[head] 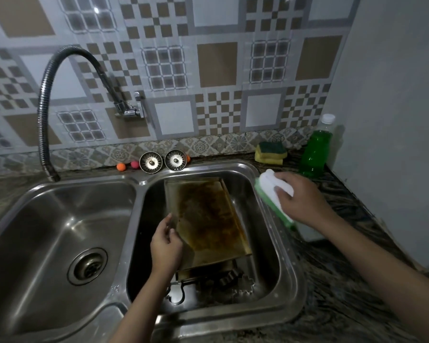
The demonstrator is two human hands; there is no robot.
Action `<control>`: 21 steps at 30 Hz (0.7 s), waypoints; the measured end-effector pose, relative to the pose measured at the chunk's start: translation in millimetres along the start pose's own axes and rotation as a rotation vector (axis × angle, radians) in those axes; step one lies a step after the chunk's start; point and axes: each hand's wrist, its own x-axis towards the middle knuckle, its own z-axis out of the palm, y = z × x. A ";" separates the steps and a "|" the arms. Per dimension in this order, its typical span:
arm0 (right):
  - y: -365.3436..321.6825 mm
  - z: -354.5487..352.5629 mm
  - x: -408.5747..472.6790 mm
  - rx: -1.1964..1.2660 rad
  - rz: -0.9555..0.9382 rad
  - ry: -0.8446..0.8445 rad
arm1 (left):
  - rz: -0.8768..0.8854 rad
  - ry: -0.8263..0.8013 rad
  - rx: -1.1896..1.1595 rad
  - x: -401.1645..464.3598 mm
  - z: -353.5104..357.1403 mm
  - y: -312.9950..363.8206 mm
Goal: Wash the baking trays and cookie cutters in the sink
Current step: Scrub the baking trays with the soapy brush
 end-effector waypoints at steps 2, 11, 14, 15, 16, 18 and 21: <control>-35.0 18.2 -6.7 0.151 0.020 -0.022 | 0.025 -0.027 -0.023 -2.4 3.5 1.5; -77.2 101.6 15.5 0.038 0.118 -0.075 | 0.117 -0.053 -0.110 -21.1 4.3 12.1; -99.4 120.4 17.2 0.071 0.080 -0.034 | 0.117 -0.025 -0.130 -19.5 5.3 7.4; -113.2 129.3 4.6 0.085 -0.010 -0.084 | 0.105 0.016 -0.138 -15.1 2.6 5.3; -123.0 134.7 -9.1 0.102 -0.100 -0.140 | 0.091 0.048 -0.151 -11.2 -2.0 3.2; -119.7 131.7 -9.2 0.059 -0.211 -0.176 | 0.080 0.052 -0.188 -9.2 -12.8 -0.4; -101.3 122.0 36.4 -0.021 -0.005 -0.060 | 0.093 -0.024 -0.202 -17.1 -14.4 -0.6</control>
